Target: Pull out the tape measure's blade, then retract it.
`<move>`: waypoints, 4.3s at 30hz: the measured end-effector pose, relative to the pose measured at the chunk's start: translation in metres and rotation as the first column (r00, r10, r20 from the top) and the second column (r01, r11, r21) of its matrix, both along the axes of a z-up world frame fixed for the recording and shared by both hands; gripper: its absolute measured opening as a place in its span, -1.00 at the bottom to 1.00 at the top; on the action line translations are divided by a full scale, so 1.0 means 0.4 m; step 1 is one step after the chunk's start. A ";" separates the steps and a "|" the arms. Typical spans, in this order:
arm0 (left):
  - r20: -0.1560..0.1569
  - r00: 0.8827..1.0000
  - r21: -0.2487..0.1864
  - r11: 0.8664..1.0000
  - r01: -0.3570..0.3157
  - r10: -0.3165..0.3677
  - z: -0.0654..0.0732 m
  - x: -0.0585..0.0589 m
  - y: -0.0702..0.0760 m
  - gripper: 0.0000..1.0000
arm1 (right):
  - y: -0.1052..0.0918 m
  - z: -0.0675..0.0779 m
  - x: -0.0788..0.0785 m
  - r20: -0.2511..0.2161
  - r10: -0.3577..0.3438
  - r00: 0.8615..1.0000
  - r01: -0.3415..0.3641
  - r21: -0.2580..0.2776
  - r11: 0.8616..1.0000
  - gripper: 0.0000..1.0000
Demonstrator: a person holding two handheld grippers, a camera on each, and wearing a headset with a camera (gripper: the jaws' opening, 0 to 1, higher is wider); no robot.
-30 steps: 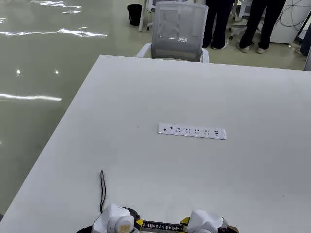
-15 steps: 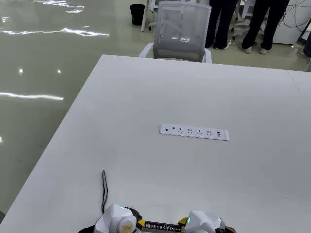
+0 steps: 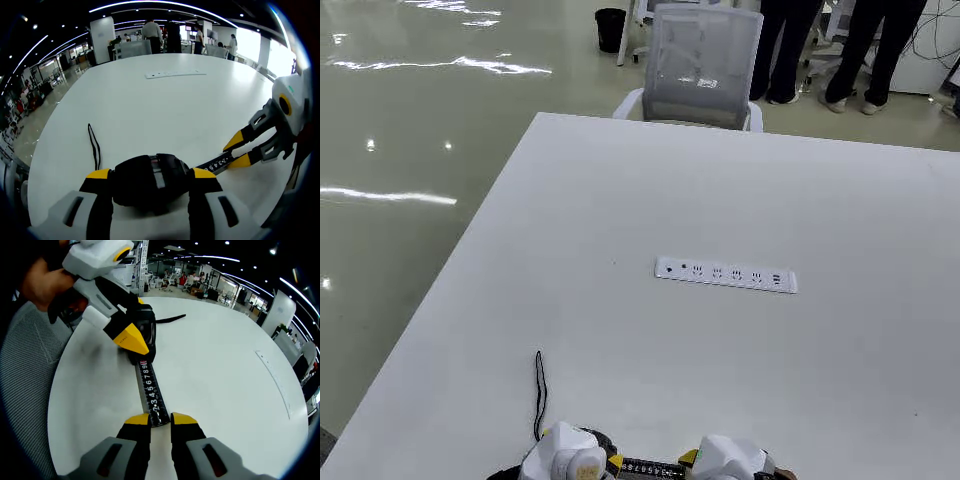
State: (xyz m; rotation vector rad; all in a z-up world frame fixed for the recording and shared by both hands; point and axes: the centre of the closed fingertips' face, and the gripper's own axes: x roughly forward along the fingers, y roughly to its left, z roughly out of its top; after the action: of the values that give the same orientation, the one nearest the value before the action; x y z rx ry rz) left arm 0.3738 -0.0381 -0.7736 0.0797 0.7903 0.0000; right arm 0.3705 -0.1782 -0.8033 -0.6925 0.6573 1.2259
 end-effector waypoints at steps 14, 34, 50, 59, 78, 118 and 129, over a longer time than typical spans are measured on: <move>0.003 1.000 -0.002 1.000 -0.004 0.004 0.000 0.000 -0.001 0.15 | 0.036 -0.001 -0.005 -0.003 0.019 1.000 -0.019 0.005 1.000 -0.74; 0.002 1.000 -0.001 1.000 -0.002 0.002 0.002 0.000 0.004 0.14 | 0.091 0.003 -0.007 -0.001 0.049 0.999 -0.049 0.011 0.999 -0.74; 0.001 1.000 -0.004 1.000 -0.010 0.010 0.004 0.003 0.003 0.14 | 0.122 0.001 -0.005 -0.005 0.056 0.998 -0.056 0.023 0.998 -0.74; 0.002 1.000 -0.013 1.000 -0.006 0.006 0.006 0.007 0.003 0.15 | 0.139 0.001 -0.006 -0.008 0.052 0.999 -0.052 0.033 0.998 -0.74; 0.004 1.000 -0.009 1.000 -0.004 0.004 0.003 0.011 0.003 0.14 | 0.160 -0.002 -0.005 -0.024 0.054 0.998 -0.053 0.040 0.998 -0.75; 0.002 1.000 -0.012 1.000 0.001 -0.001 0.001 0.001 0.003 0.14 | 0.183 -0.003 -0.012 -0.033 0.067 0.997 -0.065 0.043 0.997 -0.75; 0.000 1.000 -0.015 1.000 -0.002 0.002 0.001 0.003 0.003 0.14 | 0.193 -0.005 -0.011 -0.031 0.077 0.997 -0.076 0.034 0.996 -0.75</move>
State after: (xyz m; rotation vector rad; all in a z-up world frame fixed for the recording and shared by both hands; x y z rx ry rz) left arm 0.3749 -0.0371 -0.7731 0.0645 0.7898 -0.0036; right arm 0.3662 -0.1009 -0.8053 -0.6770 0.6407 1.3185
